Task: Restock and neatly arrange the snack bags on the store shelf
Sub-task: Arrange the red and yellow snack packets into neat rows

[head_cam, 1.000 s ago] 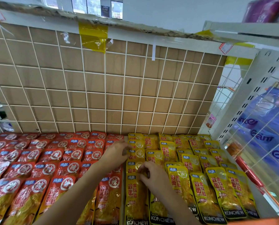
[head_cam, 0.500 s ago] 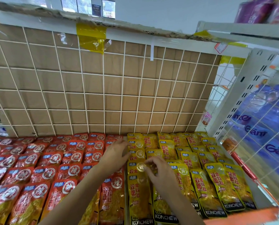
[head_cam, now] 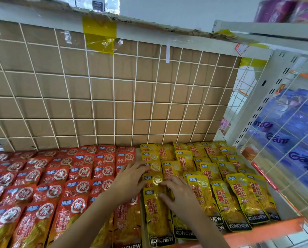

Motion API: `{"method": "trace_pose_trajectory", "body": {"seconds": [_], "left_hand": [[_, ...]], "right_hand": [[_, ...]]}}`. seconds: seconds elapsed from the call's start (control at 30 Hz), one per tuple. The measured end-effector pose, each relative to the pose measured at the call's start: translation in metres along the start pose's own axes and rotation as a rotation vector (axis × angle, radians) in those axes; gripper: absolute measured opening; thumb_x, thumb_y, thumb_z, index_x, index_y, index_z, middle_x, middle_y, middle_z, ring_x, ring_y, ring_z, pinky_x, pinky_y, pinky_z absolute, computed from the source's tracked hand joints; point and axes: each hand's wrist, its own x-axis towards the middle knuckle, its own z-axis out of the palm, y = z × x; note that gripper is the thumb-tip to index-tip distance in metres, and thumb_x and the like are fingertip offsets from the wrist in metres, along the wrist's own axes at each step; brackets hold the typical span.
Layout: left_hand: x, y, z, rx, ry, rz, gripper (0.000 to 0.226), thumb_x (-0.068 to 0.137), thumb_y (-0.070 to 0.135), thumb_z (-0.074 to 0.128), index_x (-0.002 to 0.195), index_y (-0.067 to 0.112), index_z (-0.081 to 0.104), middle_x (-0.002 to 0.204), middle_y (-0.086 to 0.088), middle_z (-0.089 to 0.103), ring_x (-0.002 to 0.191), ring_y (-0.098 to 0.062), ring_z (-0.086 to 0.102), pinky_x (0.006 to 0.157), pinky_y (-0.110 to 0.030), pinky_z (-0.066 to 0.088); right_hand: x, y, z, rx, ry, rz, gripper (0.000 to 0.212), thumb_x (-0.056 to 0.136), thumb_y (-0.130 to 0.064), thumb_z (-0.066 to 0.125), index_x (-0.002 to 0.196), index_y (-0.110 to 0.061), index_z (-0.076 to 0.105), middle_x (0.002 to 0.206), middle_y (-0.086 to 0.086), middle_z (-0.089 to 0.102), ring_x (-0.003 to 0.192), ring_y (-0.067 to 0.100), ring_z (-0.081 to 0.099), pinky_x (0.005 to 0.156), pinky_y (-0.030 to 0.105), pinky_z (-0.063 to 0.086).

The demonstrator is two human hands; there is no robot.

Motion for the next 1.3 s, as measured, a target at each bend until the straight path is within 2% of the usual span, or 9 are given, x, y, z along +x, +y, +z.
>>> {"method": "trace_pose_trajectory", "body": {"seconds": [0.3,0.4,0.5,0.6,0.7,0.83,1.03,1.17,1.3], "left_hand": [[0.009,0.005,-0.004,-0.040,0.136,-0.098,0.022,0.092,0.032,0.050,0.112,0.025,0.056,0.127,0.008,0.043,0.123,-0.012,0.035,0.105,-0.029,0.026],[0.013,0.008,-0.006,-0.056,0.150,-0.133,0.027,0.094,0.033,0.046,0.120,0.025,0.052,0.128,0.008,0.043,0.124,-0.013,0.036,0.105,-0.030,0.027],[0.018,0.016,-0.006,-0.161,0.155,-0.182,0.039,0.095,0.031,0.046,0.133,0.023,0.042,0.138,0.004,0.038,0.126,-0.016,0.036,0.104,-0.031,0.032],[0.018,0.035,-0.002,-0.382,0.186,-0.256,0.049,0.096,0.028,0.046,0.142,0.023,0.030,0.150,0.001,0.025,0.133,-0.019,0.034,0.107,-0.035,0.034],[0.023,0.052,0.006,-0.493,0.218,-0.334,0.057,0.096,0.026,0.047,0.146,0.021,0.020,0.155,0.003,0.012,0.141,-0.019,0.019,0.111,-0.035,0.026],[0.033,0.062,0.016,-0.592,0.248,-0.493,0.068,0.094,0.024,0.051,0.148,0.015,0.012,0.156,-0.005,0.008,0.143,-0.025,0.012,0.114,-0.041,0.023],[0.029,0.067,0.018,-0.845,0.327,-0.643,0.062,0.090,0.021,0.057,0.144,0.016,0.028,0.141,-0.004,0.037,0.129,-0.023,0.039,0.107,-0.044,0.036],[0.023,0.069,0.015,-0.989,0.345,-0.658,0.045,0.085,0.023,0.061,0.125,0.032,0.041,0.123,0.005,0.053,0.116,-0.018,0.052,0.101,-0.042,0.043],[0.014,0.071,0.024,-1.014,0.302,-0.673,0.067,0.078,0.026,0.057,0.140,0.027,0.033,0.133,0.003,0.049,0.120,-0.019,0.049,0.102,-0.045,0.043]], "right_hand": [[0.002,0.002,-0.009,0.034,-0.066,0.000,0.096,0.057,-0.078,0.002,0.130,-0.032,0.045,0.129,-0.020,0.038,0.116,-0.007,0.024,0.103,0.015,0.017],[0.004,0.008,-0.013,0.072,-0.038,-0.002,0.081,0.072,-0.081,0.014,0.131,-0.033,0.043,0.129,-0.021,0.039,0.118,-0.005,0.031,0.107,0.019,0.025],[0.008,0.018,-0.021,0.090,-0.027,0.034,0.058,0.088,-0.064,0.032,0.137,-0.033,0.036,0.137,-0.019,0.036,0.128,0.002,0.032,0.109,0.022,0.026],[0.014,0.028,-0.026,0.106,-0.022,0.069,0.088,0.071,-0.082,0.009,0.141,-0.032,0.030,0.144,-0.016,0.032,0.133,0.006,0.030,0.109,0.024,0.027],[0.022,0.034,-0.028,0.086,-0.015,0.059,0.059,0.091,-0.057,0.036,0.142,-0.029,0.030,0.146,-0.013,0.033,0.133,0.006,0.031,0.109,0.024,0.027],[0.029,0.037,-0.028,0.071,-0.024,0.016,0.053,0.095,-0.039,0.045,0.144,-0.027,0.027,0.148,-0.012,0.029,0.135,0.005,0.027,0.110,0.018,0.019],[0.043,0.031,-0.025,0.048,-0.114,-0.128,0.060,0.095,-0.035,0.047,0.148,-0.024,0.018,0.154,-0.009,0.019,0.140,0.009,0.018,0.113,0.022,0.013],[0.050,0.026,-0.019,0.025,-0.215,-0.174,0.063,0.097,-0.028,0.046,0.149,-0.021,0.012,0.157,-0.005,0.011,0.143,0.012,0.014,0.114,0.025,0.012],[0.052,0.030,-0.013,-0.005,-0.231,-0.198,0.061,0.097,-0.036,0.042,0.149,-0.021,0.014,0.157,-0.003,0.011,0.143,0.013,0.013,0.115,0.025,0.010]]}}
